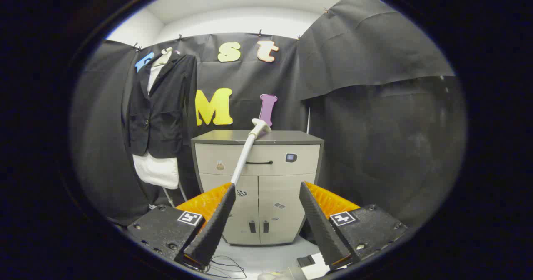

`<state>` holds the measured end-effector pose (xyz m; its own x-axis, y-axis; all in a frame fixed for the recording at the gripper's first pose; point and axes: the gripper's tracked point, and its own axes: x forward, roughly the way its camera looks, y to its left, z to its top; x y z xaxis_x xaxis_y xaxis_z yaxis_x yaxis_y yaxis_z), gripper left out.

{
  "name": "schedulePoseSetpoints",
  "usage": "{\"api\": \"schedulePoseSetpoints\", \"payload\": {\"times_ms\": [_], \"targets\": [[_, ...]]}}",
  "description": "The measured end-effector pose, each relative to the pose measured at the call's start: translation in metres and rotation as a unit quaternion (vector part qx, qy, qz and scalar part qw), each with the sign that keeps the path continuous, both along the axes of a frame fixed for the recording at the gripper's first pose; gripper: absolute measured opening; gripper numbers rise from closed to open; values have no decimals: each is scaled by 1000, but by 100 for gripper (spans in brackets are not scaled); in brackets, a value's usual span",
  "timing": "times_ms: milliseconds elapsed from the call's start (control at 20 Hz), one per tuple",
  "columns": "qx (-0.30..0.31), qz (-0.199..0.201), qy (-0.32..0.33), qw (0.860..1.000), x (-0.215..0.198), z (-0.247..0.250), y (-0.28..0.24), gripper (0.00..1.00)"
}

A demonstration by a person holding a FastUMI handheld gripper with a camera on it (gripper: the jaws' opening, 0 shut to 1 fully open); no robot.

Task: Iron the clothes twice with a garment steamer, once on the left side and once on the right side.

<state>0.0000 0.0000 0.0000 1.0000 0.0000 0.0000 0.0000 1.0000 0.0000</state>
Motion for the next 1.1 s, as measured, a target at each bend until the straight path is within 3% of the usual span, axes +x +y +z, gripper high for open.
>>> {"api": "schedulePoseSetpoints", "payload": {"times_ms": [750, 1100], "targets": [[1, -19, 2, 1000, 0, 20, 18, 97], [8, -5, 15, 1000, 68, 62, 8, 96]]}}
